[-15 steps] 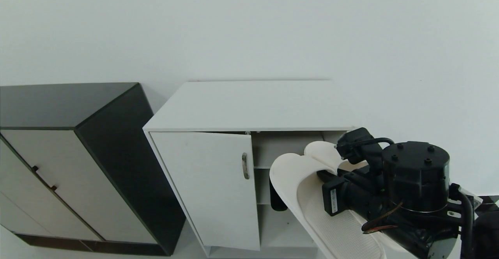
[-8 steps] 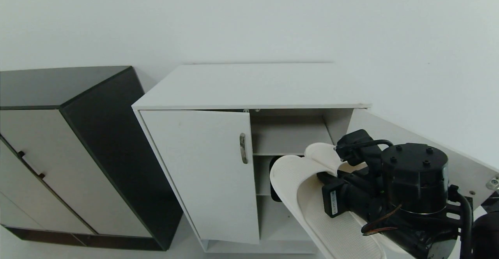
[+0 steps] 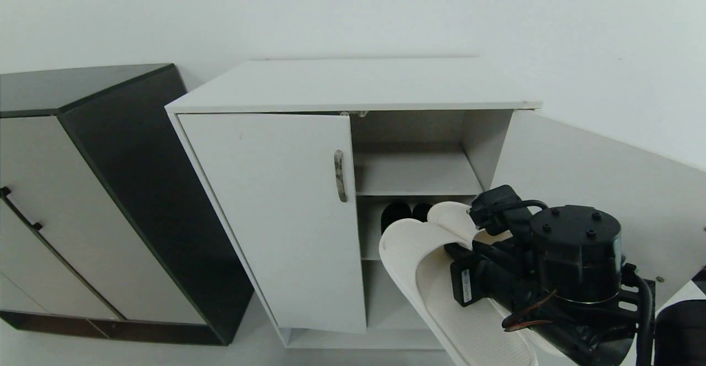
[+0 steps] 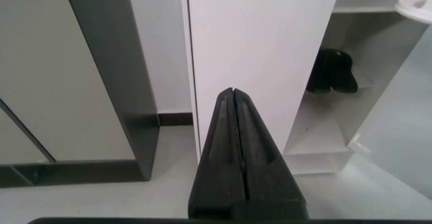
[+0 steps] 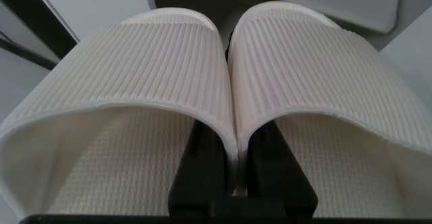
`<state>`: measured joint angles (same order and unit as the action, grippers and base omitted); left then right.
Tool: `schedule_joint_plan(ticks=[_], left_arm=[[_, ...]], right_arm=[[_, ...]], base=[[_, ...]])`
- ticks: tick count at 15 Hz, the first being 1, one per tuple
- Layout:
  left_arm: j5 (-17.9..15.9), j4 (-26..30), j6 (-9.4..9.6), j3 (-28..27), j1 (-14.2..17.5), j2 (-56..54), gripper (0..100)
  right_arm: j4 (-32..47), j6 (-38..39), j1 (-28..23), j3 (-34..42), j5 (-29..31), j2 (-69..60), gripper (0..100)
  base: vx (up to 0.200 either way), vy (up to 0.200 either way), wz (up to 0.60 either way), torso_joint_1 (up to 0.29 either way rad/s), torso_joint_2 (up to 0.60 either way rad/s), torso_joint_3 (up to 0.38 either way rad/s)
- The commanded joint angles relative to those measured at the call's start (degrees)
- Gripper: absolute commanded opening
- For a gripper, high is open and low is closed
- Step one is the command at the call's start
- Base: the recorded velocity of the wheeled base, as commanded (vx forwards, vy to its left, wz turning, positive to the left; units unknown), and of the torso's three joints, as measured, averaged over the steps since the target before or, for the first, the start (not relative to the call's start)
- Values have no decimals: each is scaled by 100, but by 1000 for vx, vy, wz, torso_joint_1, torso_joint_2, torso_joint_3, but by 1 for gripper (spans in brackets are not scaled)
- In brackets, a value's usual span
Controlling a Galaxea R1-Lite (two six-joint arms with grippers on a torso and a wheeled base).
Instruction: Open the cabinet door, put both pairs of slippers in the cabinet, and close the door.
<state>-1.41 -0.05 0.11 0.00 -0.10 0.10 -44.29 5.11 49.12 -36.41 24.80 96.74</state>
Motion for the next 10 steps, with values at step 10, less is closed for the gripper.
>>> schedule_joint_plan(ticks=[10], left_arm=[[1,-4,-2,0,1,-1,0]], right_arm=[[-10,-10,1,55,-1,108,0]], base=[[0,0,0,-71,429,356]])
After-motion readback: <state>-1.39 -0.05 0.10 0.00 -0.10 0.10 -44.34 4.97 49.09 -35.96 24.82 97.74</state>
